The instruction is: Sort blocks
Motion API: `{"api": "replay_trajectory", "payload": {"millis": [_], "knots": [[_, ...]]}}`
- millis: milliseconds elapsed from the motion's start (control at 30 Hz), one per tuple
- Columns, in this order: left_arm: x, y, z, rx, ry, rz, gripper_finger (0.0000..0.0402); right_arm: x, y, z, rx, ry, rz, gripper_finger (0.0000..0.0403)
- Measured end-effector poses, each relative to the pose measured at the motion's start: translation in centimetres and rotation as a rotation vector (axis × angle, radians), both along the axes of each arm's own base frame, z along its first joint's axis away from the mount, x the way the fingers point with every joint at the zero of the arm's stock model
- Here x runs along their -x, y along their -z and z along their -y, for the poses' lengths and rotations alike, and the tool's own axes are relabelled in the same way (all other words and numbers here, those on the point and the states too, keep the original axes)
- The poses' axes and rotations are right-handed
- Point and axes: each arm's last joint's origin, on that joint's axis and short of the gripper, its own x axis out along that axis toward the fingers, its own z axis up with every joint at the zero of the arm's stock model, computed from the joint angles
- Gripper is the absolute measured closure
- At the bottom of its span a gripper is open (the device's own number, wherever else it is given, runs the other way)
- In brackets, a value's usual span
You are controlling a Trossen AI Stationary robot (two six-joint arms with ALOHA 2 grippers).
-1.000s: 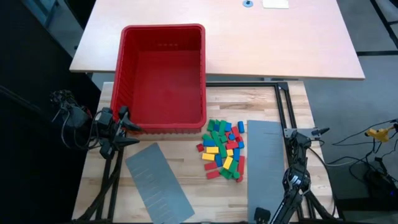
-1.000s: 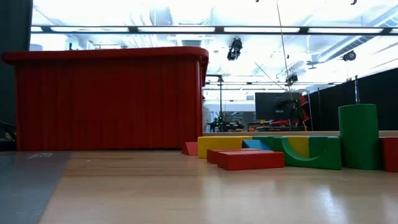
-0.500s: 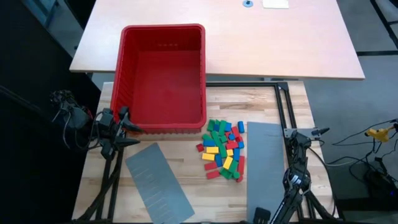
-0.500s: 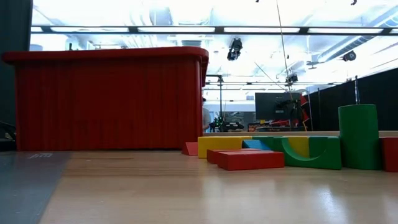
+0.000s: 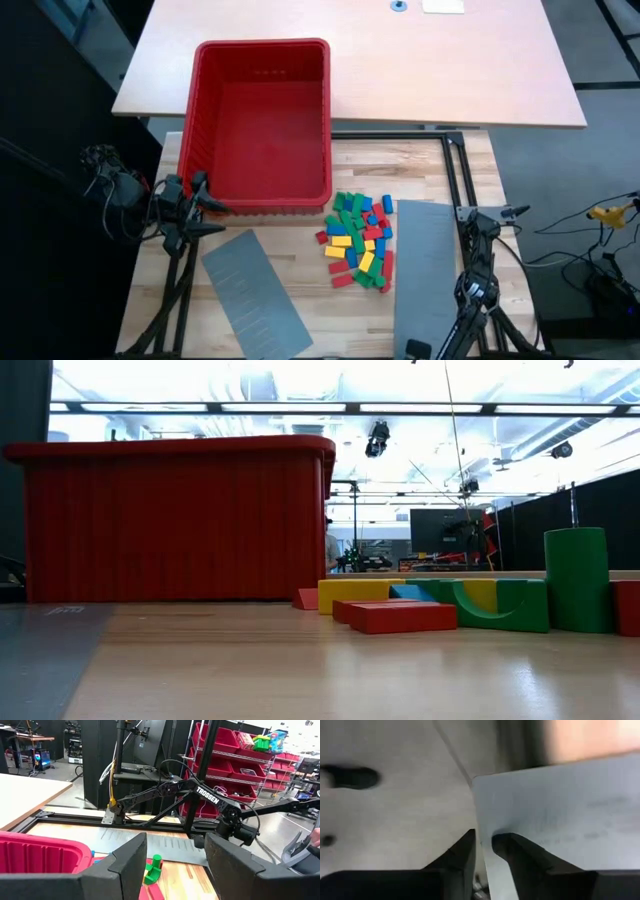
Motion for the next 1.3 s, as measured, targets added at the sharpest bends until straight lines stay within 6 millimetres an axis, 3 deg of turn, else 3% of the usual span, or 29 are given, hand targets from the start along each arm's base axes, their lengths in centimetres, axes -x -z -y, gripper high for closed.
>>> {"api": "replay_trajectory", "payload": {"millis": [300, 467, 833, 1300], "knots": [[0.0, 0.2, 0.0, -0.014, 0.000, -0.018, 0.0203, -0.2, -0.3, -1.0, -0.068, -0.022, 0.068, 0.0144], [0.0, 0.3, 0.0, -0.018, 0.000, -0.023, 0.0203, -0.2, -0.4, -0.9, -0.064, -0.022, 0.064, 0.0092], [0.1, 0.5, 0.0, -0.034, 0.000, -0.044, 0.0207, 0.0, -0.7, -0.4, -0.022, -0.025, 0.028, 0.0091], [0.1, 0.5, 0.0, -0.031, 0.000, -0.045, 0.0202, 0.5, -4.3, 0.2, -0.019, -0.060, 0.002, 0.0096]]}}
